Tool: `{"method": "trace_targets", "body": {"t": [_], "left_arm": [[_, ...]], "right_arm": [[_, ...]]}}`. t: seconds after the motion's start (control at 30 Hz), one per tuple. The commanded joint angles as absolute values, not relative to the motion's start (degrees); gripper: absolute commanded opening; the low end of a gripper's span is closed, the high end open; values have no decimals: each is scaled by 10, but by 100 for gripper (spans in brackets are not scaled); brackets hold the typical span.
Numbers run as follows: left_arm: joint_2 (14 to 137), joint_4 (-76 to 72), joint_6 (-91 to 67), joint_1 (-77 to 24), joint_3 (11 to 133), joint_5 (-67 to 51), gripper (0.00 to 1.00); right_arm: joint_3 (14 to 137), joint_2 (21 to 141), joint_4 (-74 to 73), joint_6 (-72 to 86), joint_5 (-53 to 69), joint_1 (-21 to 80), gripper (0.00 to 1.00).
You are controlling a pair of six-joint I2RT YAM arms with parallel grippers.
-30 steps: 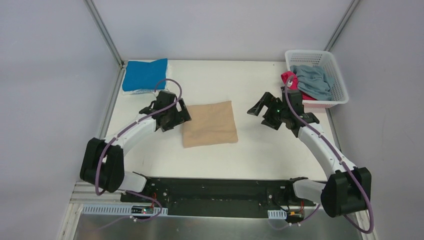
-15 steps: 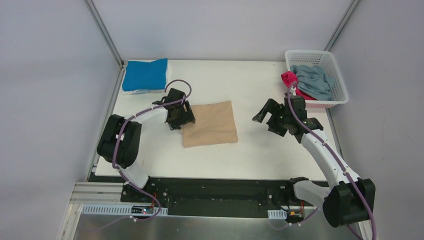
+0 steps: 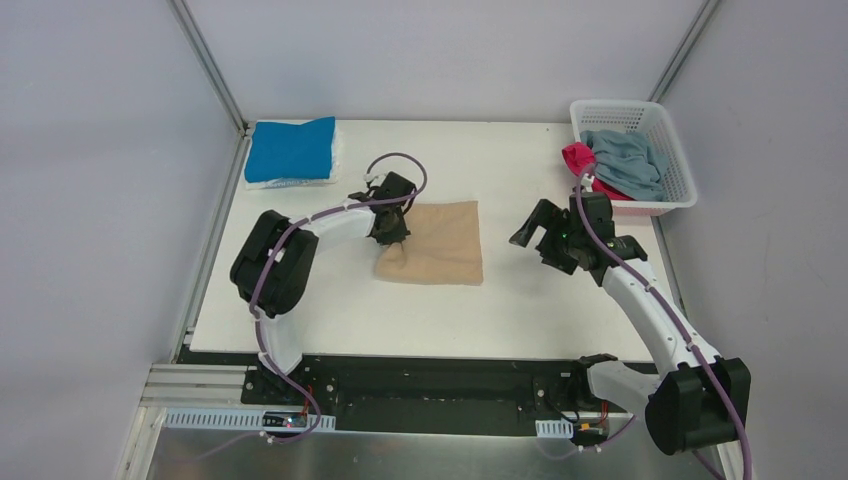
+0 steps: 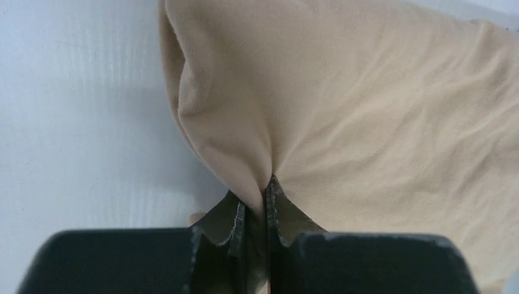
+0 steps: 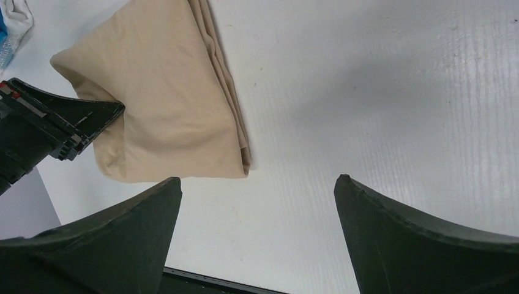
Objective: Fold and stack the t-shirts
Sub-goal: Put the neatly folded tshirt into the corner of the board with the left arm
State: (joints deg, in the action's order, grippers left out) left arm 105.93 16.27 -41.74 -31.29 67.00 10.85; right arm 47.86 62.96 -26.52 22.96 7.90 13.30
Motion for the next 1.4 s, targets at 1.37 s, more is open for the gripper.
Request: {"method": "trace_targets", "body": {"t": [1.37], "left_arm": [[1198,39,337,-113,1138,272,0]], "right_arm": [[447,630,-207,159,-55,122,99]]}}
